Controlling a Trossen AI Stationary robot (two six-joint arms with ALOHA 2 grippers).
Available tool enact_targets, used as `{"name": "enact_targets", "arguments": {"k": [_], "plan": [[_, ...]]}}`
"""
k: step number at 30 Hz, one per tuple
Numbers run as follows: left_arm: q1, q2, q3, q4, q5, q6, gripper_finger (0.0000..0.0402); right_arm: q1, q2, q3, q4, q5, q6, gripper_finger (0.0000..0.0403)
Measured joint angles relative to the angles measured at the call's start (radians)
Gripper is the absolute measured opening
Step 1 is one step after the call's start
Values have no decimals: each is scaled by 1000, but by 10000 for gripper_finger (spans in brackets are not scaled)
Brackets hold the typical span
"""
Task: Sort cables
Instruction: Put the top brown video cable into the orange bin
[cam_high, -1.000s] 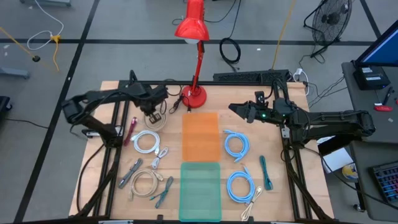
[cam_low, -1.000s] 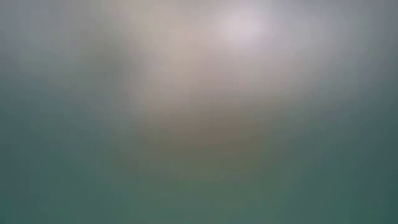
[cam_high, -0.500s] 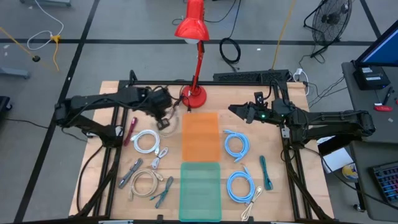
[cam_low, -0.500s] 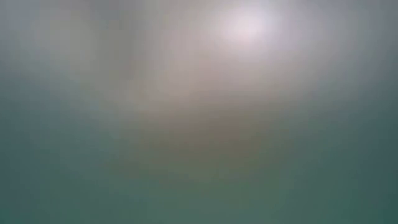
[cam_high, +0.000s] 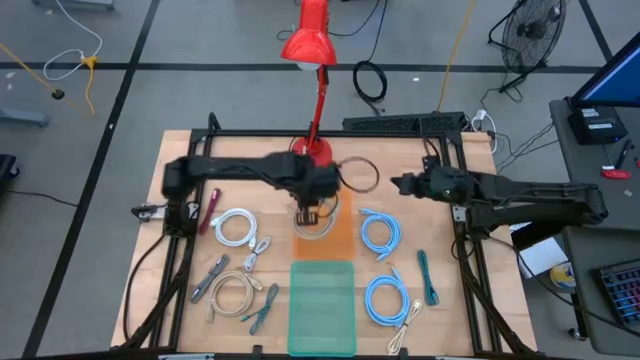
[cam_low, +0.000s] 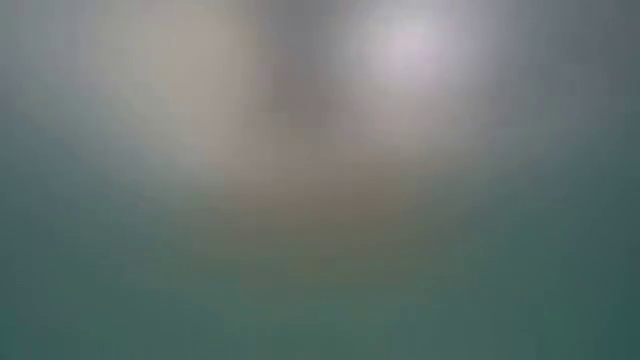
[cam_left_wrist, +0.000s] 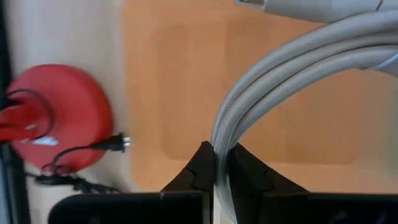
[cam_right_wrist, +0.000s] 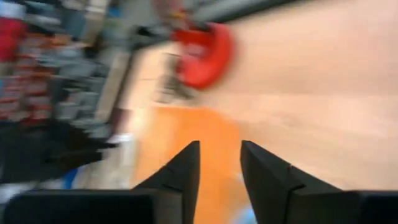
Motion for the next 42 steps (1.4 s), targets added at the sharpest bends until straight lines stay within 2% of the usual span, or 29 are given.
{"name": "enact_targets", "arguments": {"k": [3, 7, 10, 18, 25, 42], "plan": [[-6, 33, 2, 16, 0, 21, 22, 0, -32, 0, -167, -19, 33, 70], [-4, 57, 2, 73, 9, 16, 22, 1, -47, 0, -235, -90, 14, 46], [-2, 73, 4, 133, 57, -14, 22, 1, -47, 0, -234, -124, -22, 36], [-6, 145, 3, 164, 89, -149, 22, 1, -47, 0, -231, -126, -63, 23], [-2, 162, 3, 142, 56, -192, 22, 0, -47, 0, -232, -159, -165, 22], [-17, 214, 1, 59, 83, -213, 22, 1, -48, 0, -232, -204, -212, 23]]}}
